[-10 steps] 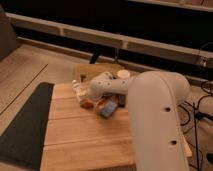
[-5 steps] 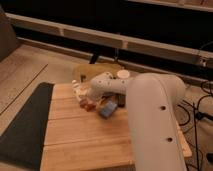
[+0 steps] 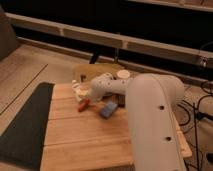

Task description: Drag the pepper across the table

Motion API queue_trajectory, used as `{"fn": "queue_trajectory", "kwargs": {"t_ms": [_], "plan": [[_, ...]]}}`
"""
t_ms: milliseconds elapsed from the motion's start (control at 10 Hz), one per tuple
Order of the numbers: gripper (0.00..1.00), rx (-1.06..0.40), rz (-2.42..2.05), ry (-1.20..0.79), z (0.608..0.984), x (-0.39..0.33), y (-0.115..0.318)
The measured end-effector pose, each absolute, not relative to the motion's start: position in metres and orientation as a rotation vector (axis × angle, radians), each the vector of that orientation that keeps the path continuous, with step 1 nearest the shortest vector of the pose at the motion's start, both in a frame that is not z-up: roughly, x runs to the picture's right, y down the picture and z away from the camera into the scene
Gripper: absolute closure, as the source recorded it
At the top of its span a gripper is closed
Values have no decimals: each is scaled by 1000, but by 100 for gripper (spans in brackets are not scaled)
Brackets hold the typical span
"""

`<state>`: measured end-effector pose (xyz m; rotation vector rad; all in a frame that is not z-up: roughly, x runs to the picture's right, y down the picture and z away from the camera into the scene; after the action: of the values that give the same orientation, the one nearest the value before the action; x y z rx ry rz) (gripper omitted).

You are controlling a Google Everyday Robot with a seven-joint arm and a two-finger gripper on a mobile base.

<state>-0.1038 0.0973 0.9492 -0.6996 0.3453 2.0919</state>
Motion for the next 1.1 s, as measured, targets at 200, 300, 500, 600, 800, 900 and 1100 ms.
{"fn": "queue_trajectory", "kwargs": {"t_ms": [200,300,500,600,800,900,1100], "plan": [[100,-718,2076,329,945,-117,96],[100,-728,2067,319,943,-123,95],[100,-751,2039,292,937,-139,90],[100,-765,2025,281,934,-148,89],[100,-804,1976,251,924,-175,86],[100,-824,1946,233,919,-191,83],[100,-869,1871,202,908,-231,81]]}}
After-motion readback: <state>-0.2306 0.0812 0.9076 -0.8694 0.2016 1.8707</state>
